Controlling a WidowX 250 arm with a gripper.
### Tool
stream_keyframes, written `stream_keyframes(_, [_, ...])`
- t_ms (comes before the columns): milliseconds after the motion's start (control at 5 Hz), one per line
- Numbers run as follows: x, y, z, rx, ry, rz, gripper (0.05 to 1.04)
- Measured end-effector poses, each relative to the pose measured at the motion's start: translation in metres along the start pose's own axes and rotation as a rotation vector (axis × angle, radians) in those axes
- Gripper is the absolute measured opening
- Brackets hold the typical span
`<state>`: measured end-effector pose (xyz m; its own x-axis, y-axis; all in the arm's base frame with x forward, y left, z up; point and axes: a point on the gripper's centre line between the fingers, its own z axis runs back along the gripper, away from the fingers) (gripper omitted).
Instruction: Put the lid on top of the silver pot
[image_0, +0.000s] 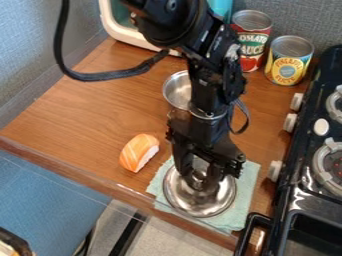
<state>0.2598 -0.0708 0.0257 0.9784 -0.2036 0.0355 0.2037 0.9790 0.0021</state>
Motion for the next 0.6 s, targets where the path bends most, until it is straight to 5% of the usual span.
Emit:
stream_keyframes(200, [-0.0008, 0.0003, -0.0005, -0.001, 0.002, -0.002, 0.372])
stream_keyframes(600, [-0.0036, -0.0002, 0.0006, -0.020, 0.015, -0.007, 0.280])
